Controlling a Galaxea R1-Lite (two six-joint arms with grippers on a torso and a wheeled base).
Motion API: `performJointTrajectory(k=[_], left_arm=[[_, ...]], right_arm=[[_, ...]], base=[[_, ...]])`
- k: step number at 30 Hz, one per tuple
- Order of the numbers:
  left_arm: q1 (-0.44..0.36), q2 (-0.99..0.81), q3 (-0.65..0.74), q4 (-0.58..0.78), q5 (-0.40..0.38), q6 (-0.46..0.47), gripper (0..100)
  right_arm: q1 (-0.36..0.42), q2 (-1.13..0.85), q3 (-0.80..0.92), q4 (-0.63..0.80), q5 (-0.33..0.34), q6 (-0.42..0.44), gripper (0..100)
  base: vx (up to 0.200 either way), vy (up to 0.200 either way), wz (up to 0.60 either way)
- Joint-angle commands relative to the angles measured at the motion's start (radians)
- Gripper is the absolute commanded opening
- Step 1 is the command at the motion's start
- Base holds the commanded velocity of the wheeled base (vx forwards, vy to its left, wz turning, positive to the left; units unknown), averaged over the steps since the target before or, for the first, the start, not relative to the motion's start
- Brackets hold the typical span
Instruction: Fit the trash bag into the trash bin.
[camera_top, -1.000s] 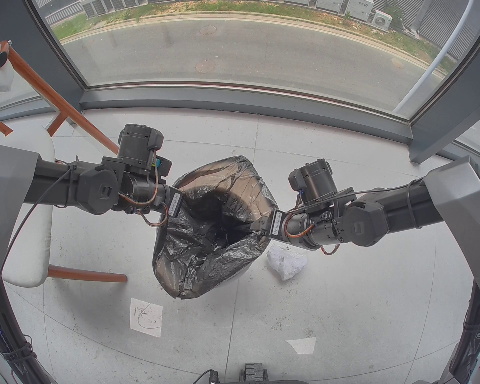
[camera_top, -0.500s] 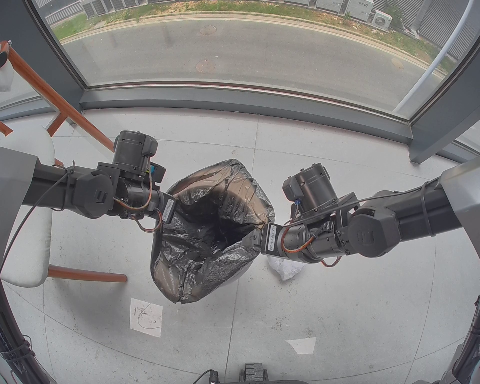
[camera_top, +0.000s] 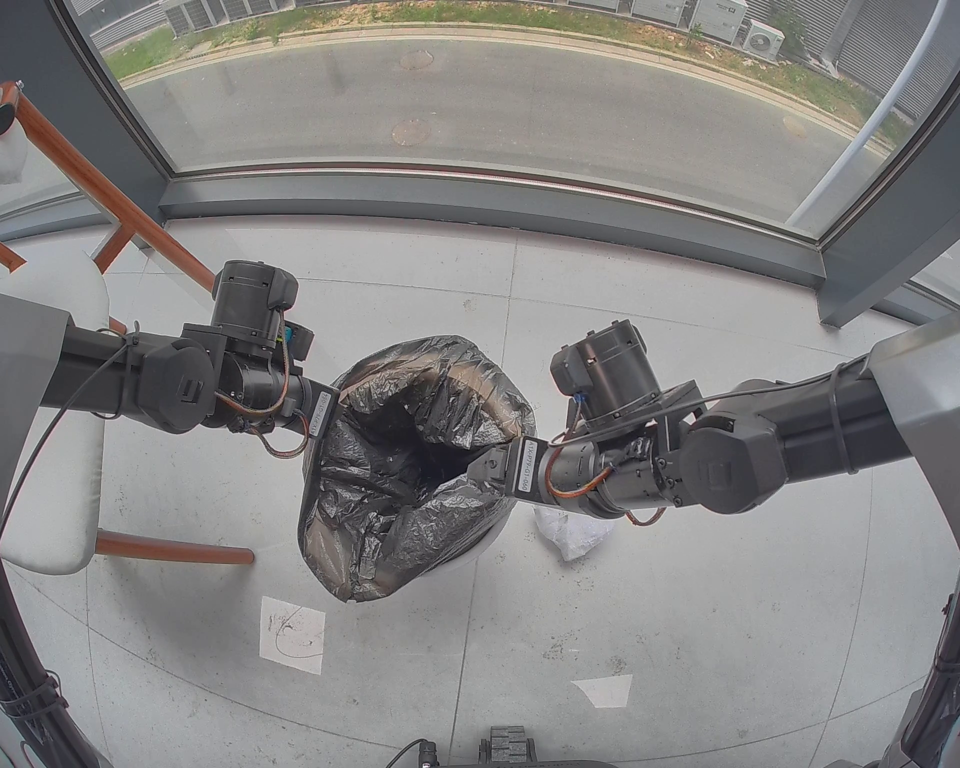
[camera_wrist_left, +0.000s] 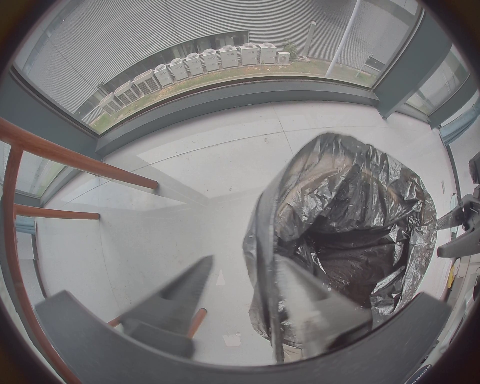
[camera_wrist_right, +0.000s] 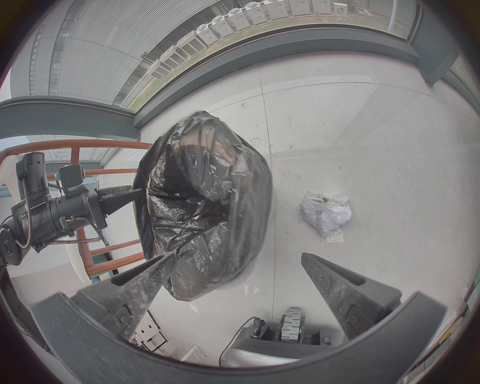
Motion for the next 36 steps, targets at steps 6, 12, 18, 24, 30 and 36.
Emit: performJointTrajectory(k=[6, 12, 18, 24, 30, 36], left_arm=[[0.008, -0.008, 0.0, -0.006, -0.002, 0.005, 100], [0.008, -0.006, 0.031, -0.009, -0.004, 0.003, 100], [0.008, 0.003, 0.051, -0.033, -0.004, 0.006, 100], [0.023, 0.005, 0.061, -0.035, -0.004, 0.008, 100], [0.026, 0.002, 0.086, -0.049, -0.004, 0.009, 100], [0.026, 0.0, 0.098, -0.05, -0.004, 0.008, 100]], right_arm=[[-0.006, 0.107, -0.083, 0.008, -0.004, -0.021, 100], [-0.018, 0.121, -0.087, 0.006, -0.006, -0.034, 100], [-0.018, 0.106, -0.078, 0.008, -0.006, -0.042, 0], [-0.018, 0.097, -0.08, 0.008, -0.004, -0.042, 0], [-0.004, 0.06, -0.08, 0.045, -0.004, -0.059, 0], [-0.007, 0.04, -0.073, 0.132, -0.004, -0.091, 0]], base=[[0.0, 0.0, 0.0], [0.0, 0.0, 0.0], [0.0, 0.0, 0.0], [0.0, 0.0, 0.0], [0.0, 0.0, 0.0], [0.0, 0.0, 0.0]])
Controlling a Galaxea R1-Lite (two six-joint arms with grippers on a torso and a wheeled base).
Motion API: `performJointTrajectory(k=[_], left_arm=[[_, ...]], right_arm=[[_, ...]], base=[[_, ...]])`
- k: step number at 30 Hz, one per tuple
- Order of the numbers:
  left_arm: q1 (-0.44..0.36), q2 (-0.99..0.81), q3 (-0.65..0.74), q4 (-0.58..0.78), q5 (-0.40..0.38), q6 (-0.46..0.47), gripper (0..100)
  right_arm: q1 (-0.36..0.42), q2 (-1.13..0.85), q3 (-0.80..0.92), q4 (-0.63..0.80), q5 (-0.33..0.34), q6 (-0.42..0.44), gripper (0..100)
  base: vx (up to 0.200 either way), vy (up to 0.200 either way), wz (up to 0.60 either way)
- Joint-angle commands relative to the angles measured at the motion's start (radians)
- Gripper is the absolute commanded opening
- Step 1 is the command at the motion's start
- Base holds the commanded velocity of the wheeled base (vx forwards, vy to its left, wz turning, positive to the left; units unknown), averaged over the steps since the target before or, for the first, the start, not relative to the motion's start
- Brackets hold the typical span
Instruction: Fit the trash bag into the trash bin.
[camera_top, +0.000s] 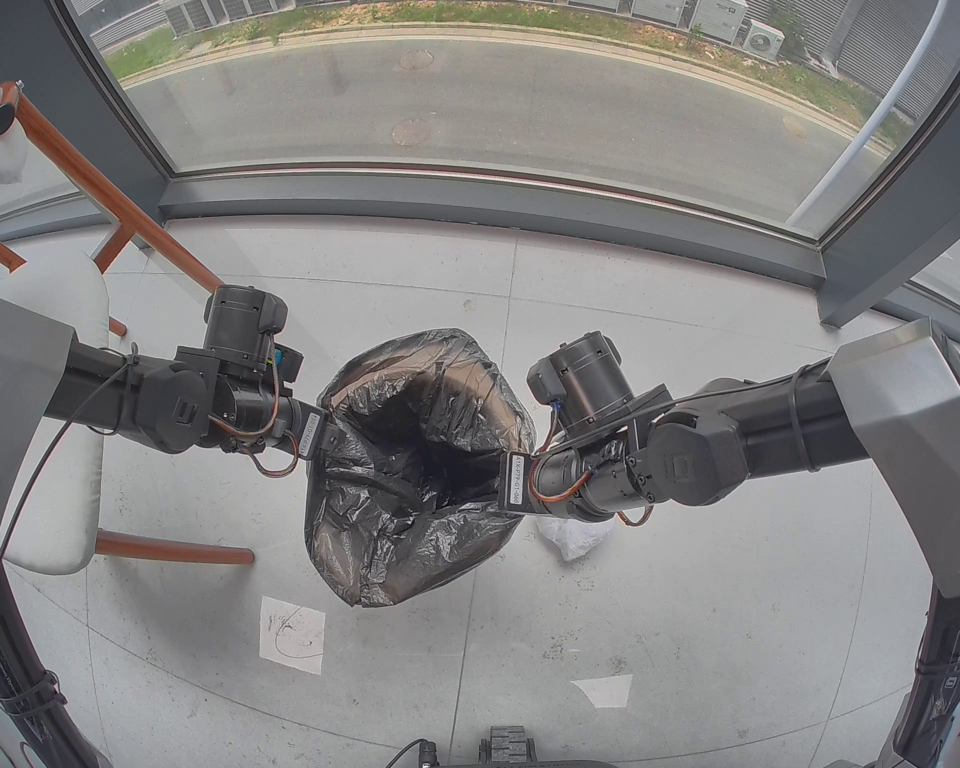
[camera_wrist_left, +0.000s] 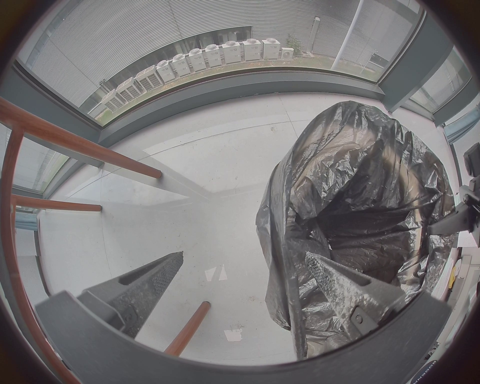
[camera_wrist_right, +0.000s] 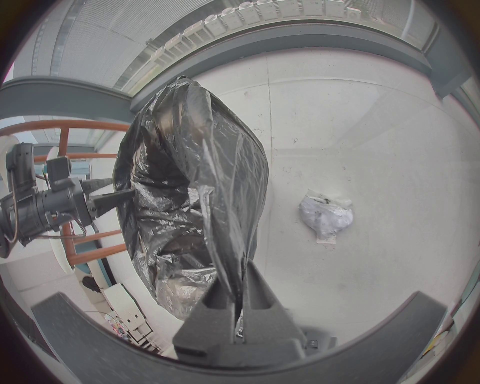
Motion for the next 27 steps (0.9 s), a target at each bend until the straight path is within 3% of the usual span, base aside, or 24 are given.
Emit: performJointTrajectory(k=[1, 12, 13, 27], left_arm=[[0.0, -0.001, 0.008, -0.002, 0.001, -0.001, 100], [0.002, -0.004, 0.009, -0.002, 0.001, 0.001, 100], [0.002, -0.004, 0.009, -0.002, -0.001, 0.001, 100], [0.0, 0.002, 0.011, -0.051, 0.001, 0.001, 100]], right_arm=[[-0.002, -0.021, 0.004, 0.009, 0.0, -0.004, 0], [-0.012, 0.051, 0.026, 0.001, -0.031, -0.011, 0], [-0.012, 0.057, 0.027, -0.006, -0.045, -0.01, 100], [0.001, -0.042, 0.034, -0.023, -0.051, 0.001, 100]], base=[[0.0, 0.0, 0.0], [0.0, 0.0, 0.0], [0.0, 0.0, 0.0], [0.0, 0.0, 0.0]])
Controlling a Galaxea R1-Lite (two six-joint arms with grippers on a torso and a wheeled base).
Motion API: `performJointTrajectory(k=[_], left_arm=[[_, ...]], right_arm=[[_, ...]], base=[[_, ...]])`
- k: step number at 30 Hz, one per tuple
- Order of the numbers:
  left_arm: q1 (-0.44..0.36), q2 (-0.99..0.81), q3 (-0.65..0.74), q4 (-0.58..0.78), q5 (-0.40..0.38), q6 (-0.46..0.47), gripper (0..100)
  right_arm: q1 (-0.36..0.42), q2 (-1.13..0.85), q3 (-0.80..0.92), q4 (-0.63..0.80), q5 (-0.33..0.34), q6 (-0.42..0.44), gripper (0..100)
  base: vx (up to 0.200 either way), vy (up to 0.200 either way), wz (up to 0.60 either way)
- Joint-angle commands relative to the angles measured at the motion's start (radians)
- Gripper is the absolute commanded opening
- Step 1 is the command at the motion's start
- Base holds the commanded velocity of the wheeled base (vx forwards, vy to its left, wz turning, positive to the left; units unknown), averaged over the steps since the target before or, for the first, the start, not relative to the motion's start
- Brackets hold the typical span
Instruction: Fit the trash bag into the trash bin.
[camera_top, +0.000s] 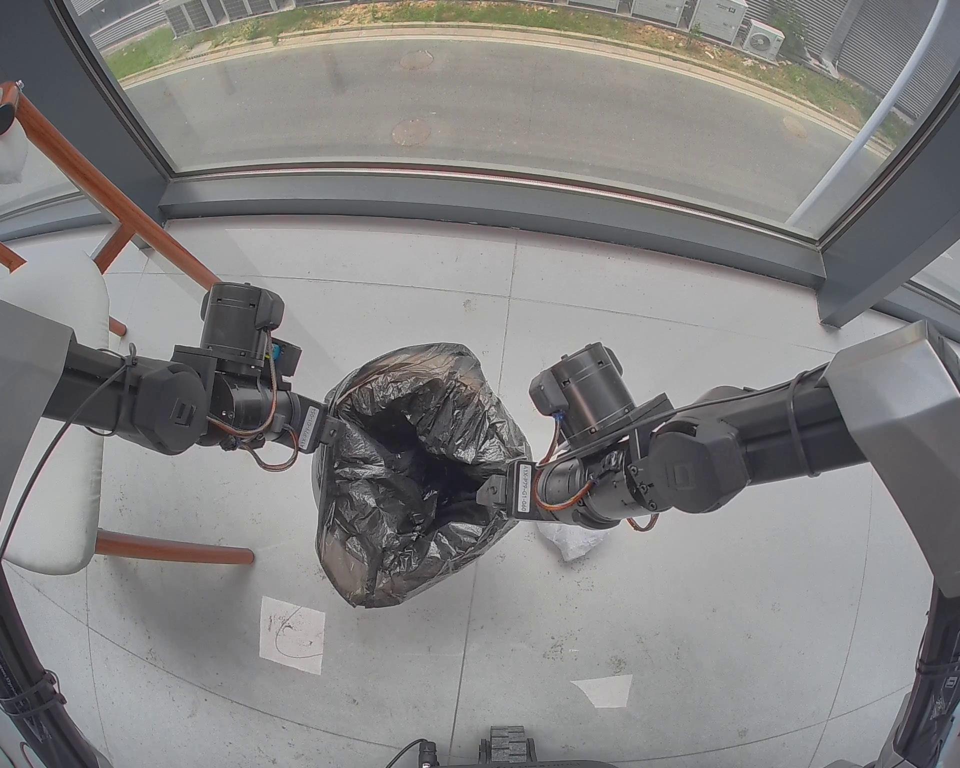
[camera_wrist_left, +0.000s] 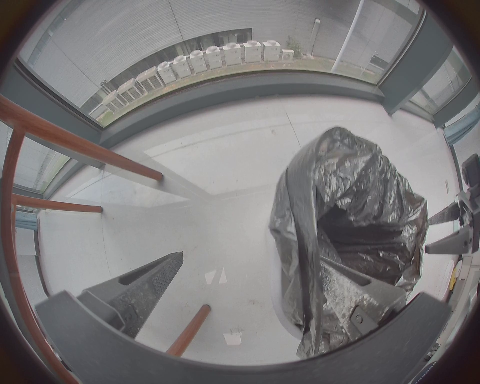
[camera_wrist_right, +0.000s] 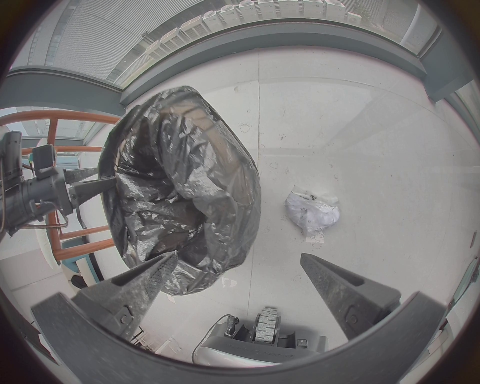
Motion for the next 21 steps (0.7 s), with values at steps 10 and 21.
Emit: performJointTrajectory(k=[10, 21], left_arm=[[0.001, 0.007, 0.017, -0.005, 0.001, -0.003, 0], [0.047, 0.004, 0.031, -0.005, 0.002, 0.0, 0]], right_arm=[[0.008, -0.104, 0.022, -0.002, 0.001, 0.002, 100], [0.008, -0.155, 0.052, -0.005, 0.004, 0.003, 100]], base=[[0.0, 0.0, 0.0], [0.0, 0.0, 0.0]])
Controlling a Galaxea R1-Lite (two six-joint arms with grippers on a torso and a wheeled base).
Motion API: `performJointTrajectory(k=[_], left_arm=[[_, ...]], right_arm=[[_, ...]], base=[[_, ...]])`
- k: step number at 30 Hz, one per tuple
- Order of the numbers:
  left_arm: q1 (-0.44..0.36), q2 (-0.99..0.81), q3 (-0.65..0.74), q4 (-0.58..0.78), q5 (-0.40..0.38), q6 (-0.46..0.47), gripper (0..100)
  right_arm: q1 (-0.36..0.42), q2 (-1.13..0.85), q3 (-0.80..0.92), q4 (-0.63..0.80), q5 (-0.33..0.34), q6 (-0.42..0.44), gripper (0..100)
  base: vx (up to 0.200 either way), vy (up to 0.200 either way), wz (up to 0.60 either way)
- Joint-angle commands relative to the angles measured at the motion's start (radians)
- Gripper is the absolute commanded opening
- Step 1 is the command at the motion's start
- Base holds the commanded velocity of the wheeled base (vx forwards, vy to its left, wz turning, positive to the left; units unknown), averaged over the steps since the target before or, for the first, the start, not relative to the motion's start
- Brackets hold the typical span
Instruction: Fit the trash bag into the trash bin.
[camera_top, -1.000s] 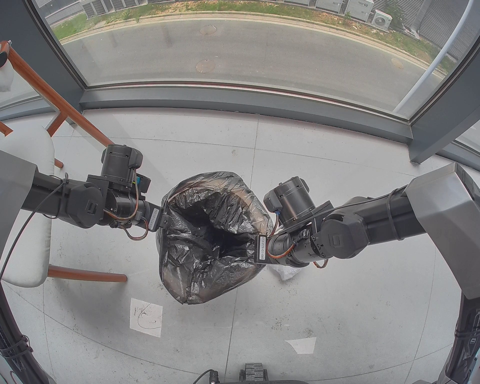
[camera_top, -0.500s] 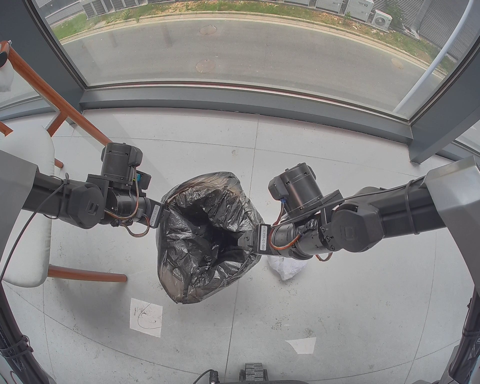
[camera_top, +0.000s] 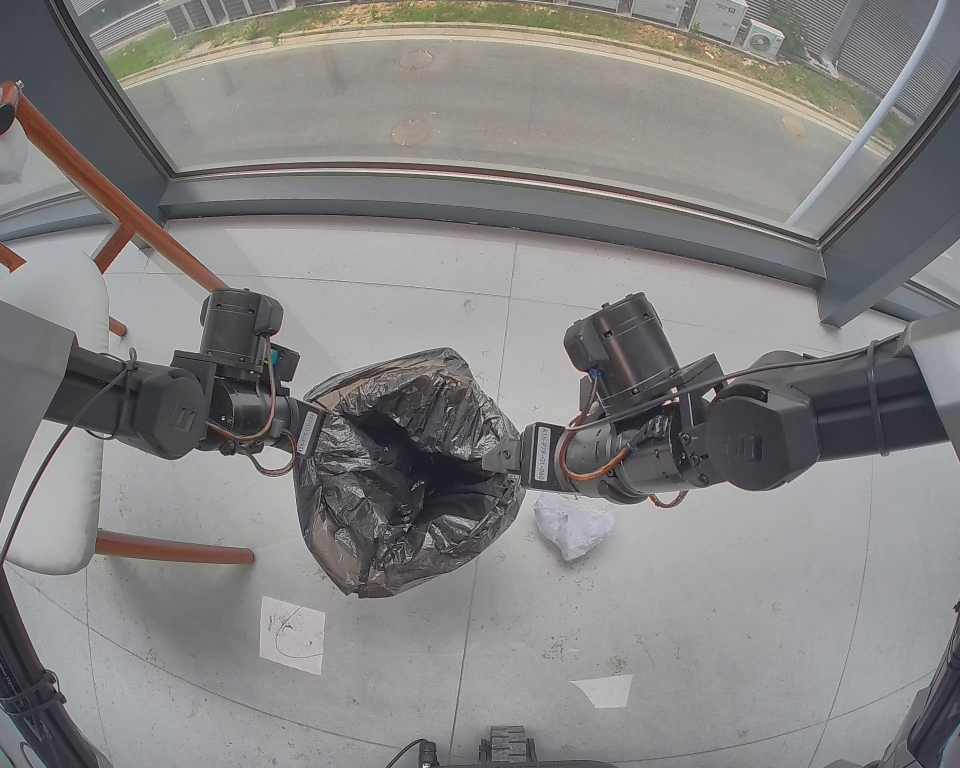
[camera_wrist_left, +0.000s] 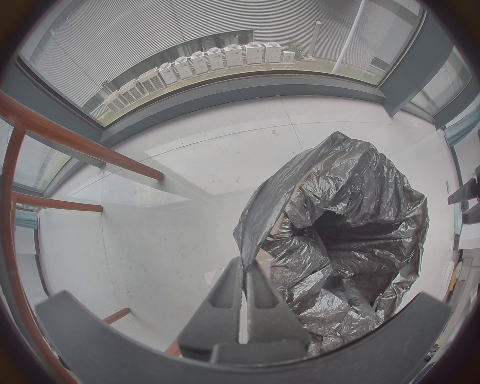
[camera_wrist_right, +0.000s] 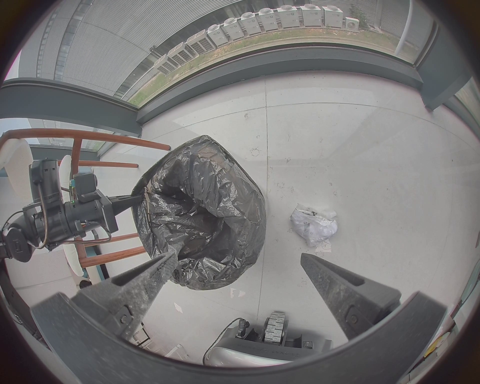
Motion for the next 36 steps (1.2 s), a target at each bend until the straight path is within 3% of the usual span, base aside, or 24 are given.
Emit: performJointTrajectory(k=[1, 6, 18, 19, 27, 36], left_arm=[[0.026, 0.002, 0.011, 0.0, 0.001, 0.002, 0], [0.053, 0.005, 0.013, -0.002, -0.002, 0.02, 0], [0.018, -0.024, 0.017, 0.003, -0.039, 0.022, 0], [0.018, -0.03, 0.019, 0.0, -0.04, 0.022, 100], [0.02, -0.133, 0.088, 0.0, -0.048, 0.019, 100], [0.024, -0.375, 0.232, 0.0, -0.137, 0.008, 100]], right_arm=[[0.0, -0.025, 0.005, -0.001, 0.001, 0.001, 100], [-0.003, -0.039, 0.008, -0.001, 0.001, 0.001, 100], [-0.02, -0.086, 0.078, -0.002, -0.001, 0.001, 100], [-0.023, -0.089, 0.084, -0.001, -0.004, 0.001, 100], [-0.075, -0.151, 0.15, -0.002, 0.001, 0.001, 100], [-0.18, -0.284, 0.318, -0.047, 0.005, -0.003, 100]], base=[[0.0, 0.0, 0.0], [0.0, 0.0, 0.0], [0.0, 0.0, 0.0], [0.0, 0.0, 0.0], [0.0, 0.0, 0.0], [0.0, 0.0, 0.0]])
